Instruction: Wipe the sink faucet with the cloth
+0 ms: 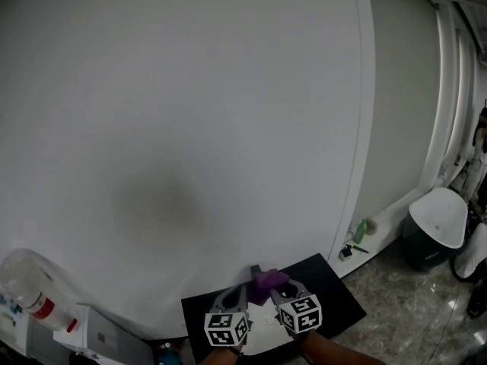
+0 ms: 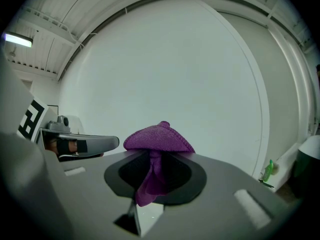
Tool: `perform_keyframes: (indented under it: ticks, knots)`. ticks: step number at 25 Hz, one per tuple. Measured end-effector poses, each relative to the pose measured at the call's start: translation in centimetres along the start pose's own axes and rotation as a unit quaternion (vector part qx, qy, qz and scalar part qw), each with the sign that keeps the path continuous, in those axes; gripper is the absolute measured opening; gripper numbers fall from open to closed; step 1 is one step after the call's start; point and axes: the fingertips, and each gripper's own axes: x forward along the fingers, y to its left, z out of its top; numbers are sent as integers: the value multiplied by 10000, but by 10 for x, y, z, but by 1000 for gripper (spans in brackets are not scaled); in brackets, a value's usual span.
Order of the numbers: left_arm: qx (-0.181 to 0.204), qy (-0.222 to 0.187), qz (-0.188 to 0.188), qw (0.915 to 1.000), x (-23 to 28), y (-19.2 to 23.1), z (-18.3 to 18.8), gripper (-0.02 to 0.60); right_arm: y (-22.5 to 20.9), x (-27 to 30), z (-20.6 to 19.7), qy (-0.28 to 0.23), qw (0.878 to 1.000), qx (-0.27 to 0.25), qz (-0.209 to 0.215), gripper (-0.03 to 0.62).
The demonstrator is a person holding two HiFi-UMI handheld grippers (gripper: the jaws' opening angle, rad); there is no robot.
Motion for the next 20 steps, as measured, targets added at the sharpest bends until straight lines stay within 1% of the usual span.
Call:
perform_keyframes:
  ticks: [7,15,20]
  knots:
    - [-30,10,-1,10000,-1,0,-4,5,2,-1,0,-18,9999,93,68,72]
    - [-51,17,-17,10000,-1,-1,-5,5,6,-1,3,-24,9999,42,116,72]
    - [-49,10,-23,10000,2,-2,-4,5,3,0,3,-19,9998,135,136,72]
